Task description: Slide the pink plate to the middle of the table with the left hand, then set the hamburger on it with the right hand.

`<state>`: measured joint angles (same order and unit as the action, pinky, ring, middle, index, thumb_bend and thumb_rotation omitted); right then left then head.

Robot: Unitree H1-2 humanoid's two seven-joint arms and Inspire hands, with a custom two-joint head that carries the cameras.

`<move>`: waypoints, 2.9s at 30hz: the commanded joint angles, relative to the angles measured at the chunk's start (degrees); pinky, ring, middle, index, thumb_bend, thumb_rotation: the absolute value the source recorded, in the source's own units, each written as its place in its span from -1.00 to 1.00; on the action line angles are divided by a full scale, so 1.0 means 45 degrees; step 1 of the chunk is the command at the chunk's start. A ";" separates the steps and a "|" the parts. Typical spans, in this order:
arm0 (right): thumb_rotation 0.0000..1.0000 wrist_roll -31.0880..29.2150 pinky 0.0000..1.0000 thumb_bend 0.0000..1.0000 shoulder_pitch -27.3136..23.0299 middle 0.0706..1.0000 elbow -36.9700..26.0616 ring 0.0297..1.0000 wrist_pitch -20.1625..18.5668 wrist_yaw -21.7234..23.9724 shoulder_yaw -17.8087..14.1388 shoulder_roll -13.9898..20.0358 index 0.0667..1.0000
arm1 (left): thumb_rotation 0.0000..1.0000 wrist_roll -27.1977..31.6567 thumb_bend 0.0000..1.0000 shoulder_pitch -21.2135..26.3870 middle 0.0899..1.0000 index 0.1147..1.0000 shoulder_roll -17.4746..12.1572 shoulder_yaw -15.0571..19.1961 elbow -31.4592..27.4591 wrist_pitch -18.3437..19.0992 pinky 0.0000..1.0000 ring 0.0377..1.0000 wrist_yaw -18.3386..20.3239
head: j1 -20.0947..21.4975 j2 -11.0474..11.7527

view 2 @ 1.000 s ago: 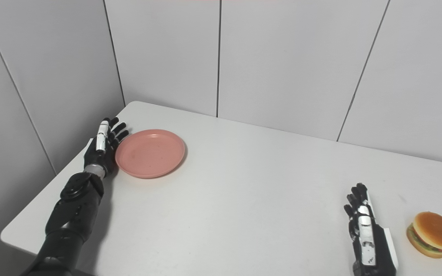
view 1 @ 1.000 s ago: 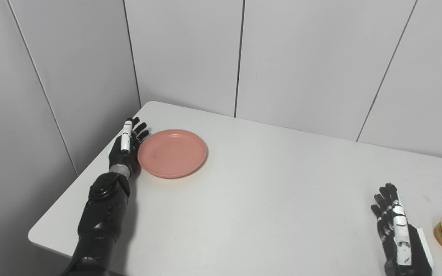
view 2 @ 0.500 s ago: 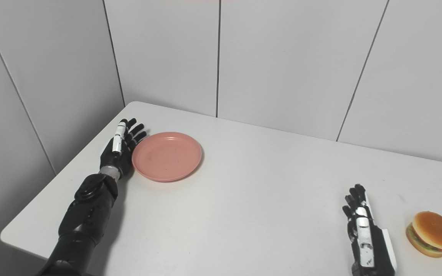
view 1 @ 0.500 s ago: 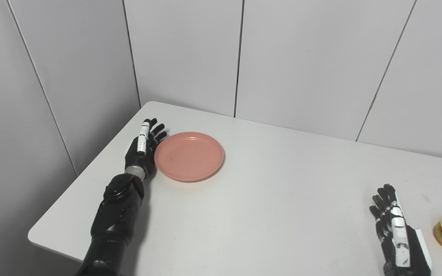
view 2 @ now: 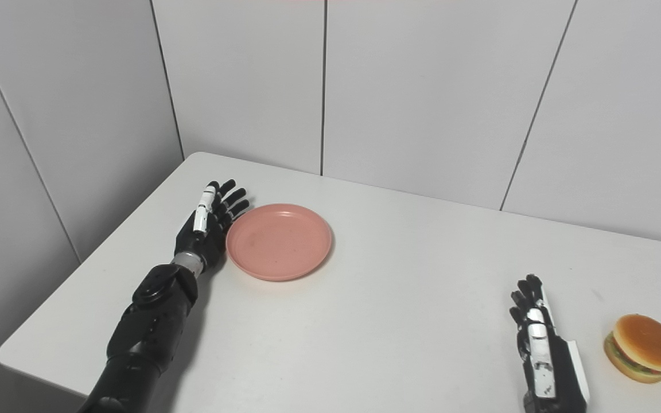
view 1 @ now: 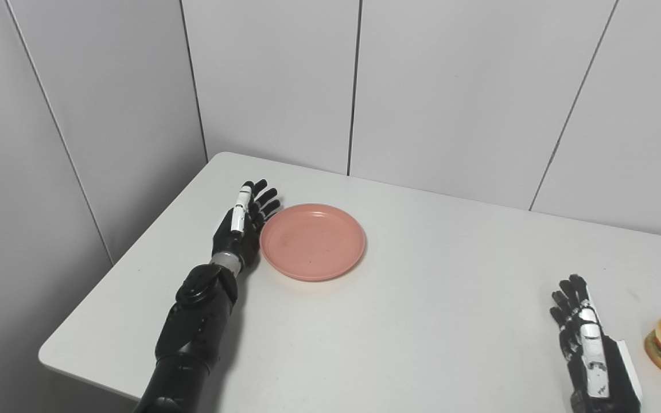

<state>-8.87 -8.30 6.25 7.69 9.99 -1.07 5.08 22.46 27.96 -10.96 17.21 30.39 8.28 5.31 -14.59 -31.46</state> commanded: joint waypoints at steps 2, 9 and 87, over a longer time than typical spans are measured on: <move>1.00 0.0047 1.00 -0.33 0.0482 0.96 0.0272 0.96 -0.0041 -0.0098 0.0061 -0.0186 0.98 | 1.00 0.0094 -0.27 -0.0135 0.80 0.77 0.0353 -0.0243 -0.0185 0.0576 0.84 0.81 0.0140 | 0.0109 -0.0070; 1.00 0.0032 1.00 -0.29 0.0450 0.94 0.0332 0.94 0.0036 -0.0147 -0.0001 -0.0306 0.96 | 1.00 0.0004 -0.26 -0.0336 0.78 0.75 0.0821 -0.0653 -0.0673 0.0746 0.83 0.79 0.0318 | 0.0376 -0.0208; 0.73 0.4861 0.63 0.33 -0.1669 0.65 -0.5176 0.66 -0.2750 -0.1677 -0.0252 0.1704 0.67 | 1.00 0.0233 -0.30 -0.3077 0.86 0.86 0.2890 -0.2692 -0.6459 0.3120 0.88 0.86 0.1073 | 0.6193 -0.1300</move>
<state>10.56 -13.64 -14.90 -4.29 3.21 -1.86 11.27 23.54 13.60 2.45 4.94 2.25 23.72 9.92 12.39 -37.53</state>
